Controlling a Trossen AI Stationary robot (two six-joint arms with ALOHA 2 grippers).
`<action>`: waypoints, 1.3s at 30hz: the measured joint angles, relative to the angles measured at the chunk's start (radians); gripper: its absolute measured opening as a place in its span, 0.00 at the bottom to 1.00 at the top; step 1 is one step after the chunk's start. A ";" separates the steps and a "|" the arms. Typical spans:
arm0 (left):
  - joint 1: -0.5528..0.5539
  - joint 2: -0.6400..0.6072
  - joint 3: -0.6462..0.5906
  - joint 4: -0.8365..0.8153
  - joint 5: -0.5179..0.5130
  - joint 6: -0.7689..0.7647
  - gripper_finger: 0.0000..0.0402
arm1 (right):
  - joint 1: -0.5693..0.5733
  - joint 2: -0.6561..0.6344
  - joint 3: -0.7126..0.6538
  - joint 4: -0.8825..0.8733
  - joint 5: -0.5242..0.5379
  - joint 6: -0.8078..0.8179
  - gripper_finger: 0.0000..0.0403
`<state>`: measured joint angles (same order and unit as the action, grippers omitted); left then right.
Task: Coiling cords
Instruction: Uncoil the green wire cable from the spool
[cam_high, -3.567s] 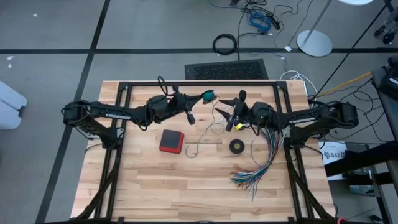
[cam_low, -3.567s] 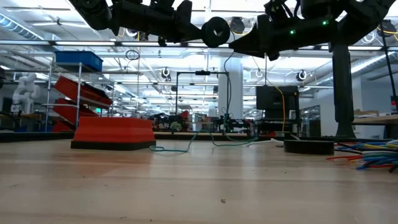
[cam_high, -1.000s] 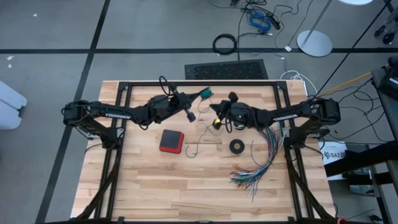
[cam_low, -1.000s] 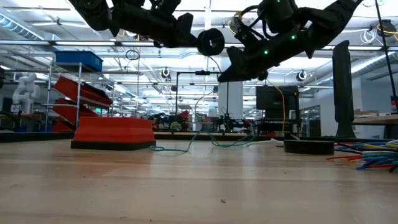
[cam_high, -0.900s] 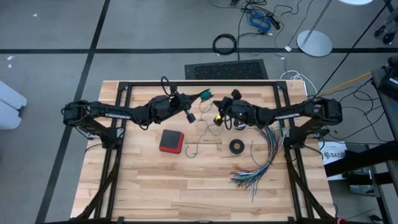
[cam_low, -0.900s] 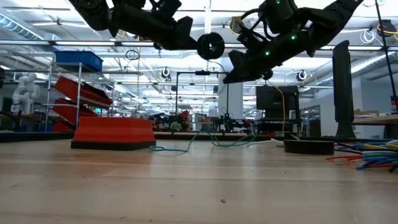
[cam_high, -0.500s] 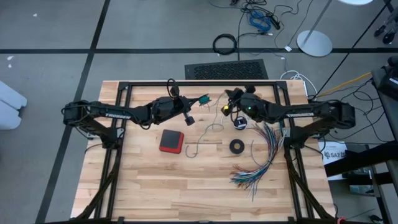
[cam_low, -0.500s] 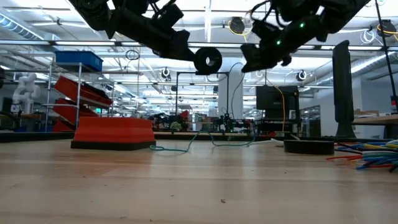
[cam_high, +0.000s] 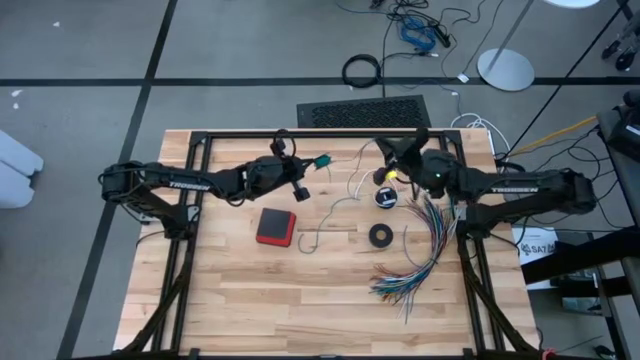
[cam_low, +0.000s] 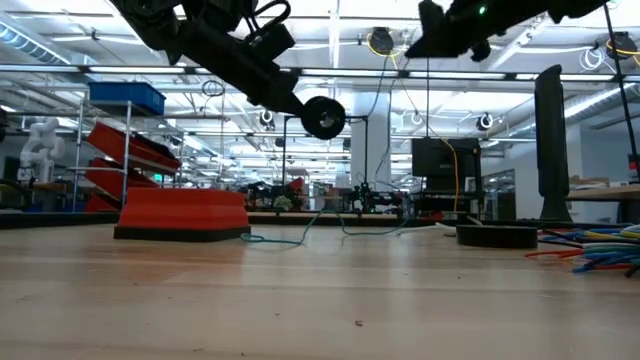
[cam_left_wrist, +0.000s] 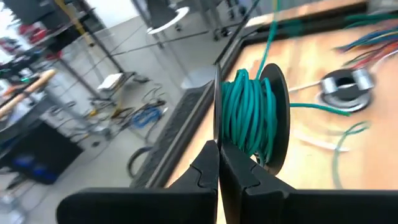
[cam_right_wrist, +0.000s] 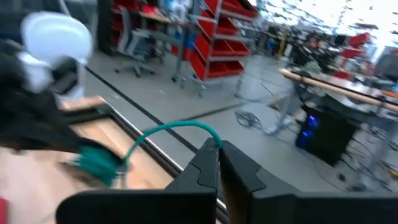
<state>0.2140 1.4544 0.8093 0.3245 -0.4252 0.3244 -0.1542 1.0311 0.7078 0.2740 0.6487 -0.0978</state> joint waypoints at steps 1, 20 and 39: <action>0.006 0.000 0.000 -0.001 -0.008 0.004 0.00 | 0.018 -0.008 0.000 0.010 -0.004 -0.001 0.00; 0.149 0.019 0.000 0.068 -0.045 0.028 0.00 | 0.277 0.086 -0.002 0.199 -0.229 -0.087 0.00; 0.166 0.042 0.000 0.311 0.051 -0.032 0.00 | 0.277 0.288 -0.001 0.034 -0.289 0.093 0.01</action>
<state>0.3801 1.4963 0.8093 0.6353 -0.3738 0.2927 0.1224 1.3192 0.7067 0.3082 0.3599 -0.0053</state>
